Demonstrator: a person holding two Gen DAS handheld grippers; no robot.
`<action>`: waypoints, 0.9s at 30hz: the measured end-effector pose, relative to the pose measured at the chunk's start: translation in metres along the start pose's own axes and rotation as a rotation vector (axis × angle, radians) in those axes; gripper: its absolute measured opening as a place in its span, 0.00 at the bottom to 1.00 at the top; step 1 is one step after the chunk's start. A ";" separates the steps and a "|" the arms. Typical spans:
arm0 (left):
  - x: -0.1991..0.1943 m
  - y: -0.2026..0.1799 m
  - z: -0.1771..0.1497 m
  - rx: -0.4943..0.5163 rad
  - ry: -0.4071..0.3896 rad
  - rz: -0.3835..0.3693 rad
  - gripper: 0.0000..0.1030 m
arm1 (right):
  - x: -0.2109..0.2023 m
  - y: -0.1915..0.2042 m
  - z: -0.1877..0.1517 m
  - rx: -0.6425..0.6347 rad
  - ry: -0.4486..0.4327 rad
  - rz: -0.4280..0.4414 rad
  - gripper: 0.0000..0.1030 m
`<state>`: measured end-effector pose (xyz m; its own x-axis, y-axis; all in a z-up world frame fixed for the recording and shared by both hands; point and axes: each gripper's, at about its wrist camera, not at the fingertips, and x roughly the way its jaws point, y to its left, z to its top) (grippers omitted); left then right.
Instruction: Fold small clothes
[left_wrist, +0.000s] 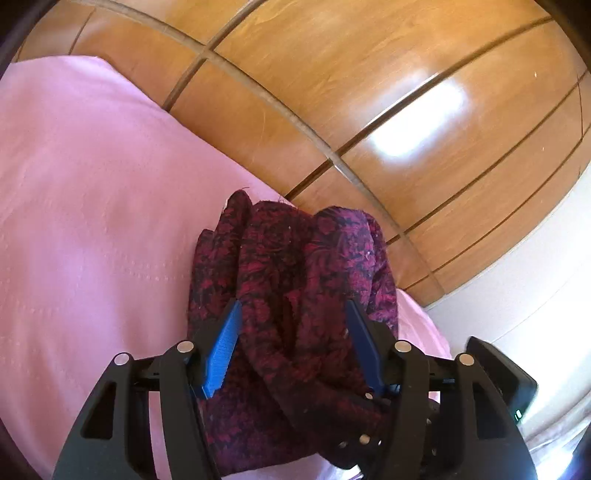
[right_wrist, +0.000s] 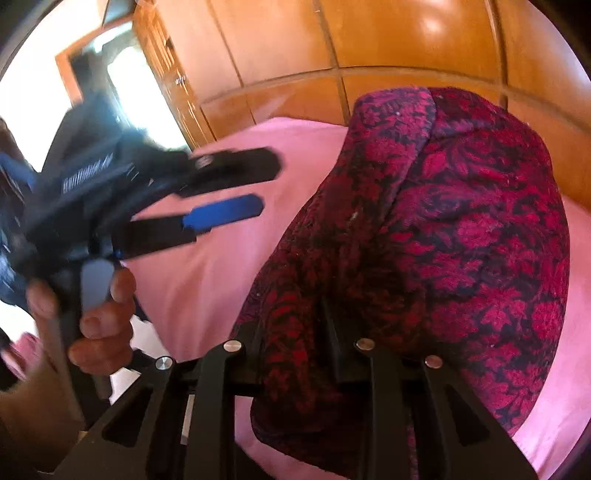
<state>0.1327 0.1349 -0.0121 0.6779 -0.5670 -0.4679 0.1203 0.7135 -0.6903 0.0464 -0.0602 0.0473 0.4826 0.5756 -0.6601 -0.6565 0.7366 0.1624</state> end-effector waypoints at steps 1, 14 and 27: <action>0.003 -0.003 0.000 0.013 0.002 0.004 0.55 | 0.002 0.005 -0.001 -0.022 0.001 -0.030 0.23; 0.051 -0.040 0.008 0.183 0.151 0.020 0.48 | 0.017 0.041 -0.014 -0.212 -0.022 -0.220 0.25; 0.052 -0.044 0.000 0.251 0.138 0.058 0.13 | -0.046 0.034 -0.031 -0.199 -0.134 0.066 0.69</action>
<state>0.1627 0.0741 -0.0056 0.5857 -0.5607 -0.5853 0.2717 0.8161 -0.5100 -0.0168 -0.0727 0.0606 0.4989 0.6716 -0.5478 -0.7837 0.6194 0.0455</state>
